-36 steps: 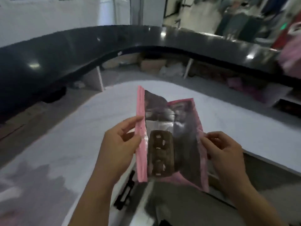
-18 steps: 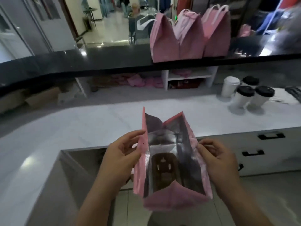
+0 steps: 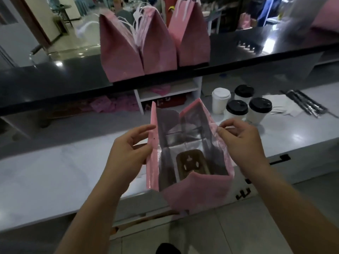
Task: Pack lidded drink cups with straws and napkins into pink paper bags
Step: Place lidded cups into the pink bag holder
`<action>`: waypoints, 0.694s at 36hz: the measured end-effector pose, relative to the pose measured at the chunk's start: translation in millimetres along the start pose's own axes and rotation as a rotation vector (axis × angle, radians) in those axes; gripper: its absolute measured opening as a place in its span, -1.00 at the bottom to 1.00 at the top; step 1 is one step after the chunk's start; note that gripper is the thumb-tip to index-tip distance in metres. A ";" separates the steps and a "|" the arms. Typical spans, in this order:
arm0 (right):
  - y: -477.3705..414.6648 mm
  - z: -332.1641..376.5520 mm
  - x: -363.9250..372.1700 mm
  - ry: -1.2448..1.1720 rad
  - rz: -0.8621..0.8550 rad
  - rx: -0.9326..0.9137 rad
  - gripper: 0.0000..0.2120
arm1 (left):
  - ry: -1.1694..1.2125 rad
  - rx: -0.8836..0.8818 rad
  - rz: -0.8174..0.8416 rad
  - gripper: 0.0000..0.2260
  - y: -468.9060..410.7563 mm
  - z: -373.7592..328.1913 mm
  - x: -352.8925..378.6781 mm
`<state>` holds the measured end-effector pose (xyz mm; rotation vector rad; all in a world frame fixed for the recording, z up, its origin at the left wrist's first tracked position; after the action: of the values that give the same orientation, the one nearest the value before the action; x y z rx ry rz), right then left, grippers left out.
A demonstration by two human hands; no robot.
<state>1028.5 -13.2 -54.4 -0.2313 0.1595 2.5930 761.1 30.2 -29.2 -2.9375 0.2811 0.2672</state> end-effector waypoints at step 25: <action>-234.9 26.6 3.1 0.335 -0.067 0.219 -0.87 | -0.020 0.001 0.253 -0.66 -190.8 57.0 54.5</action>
<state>1143.5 193.1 -44.9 -0.5787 0.5419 2.4278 843.2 216.3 -64.6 -2.8933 0.6515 0.3295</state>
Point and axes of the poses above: each hand's wrist, its own y-axis away from the middle knuckle, its own x-axis out of the palm, z = x × y, the point moved 7 cm from there along -y, towards the middle knuckle, and after that the axes turned 12 degrees about x, right-handed, at the moved point
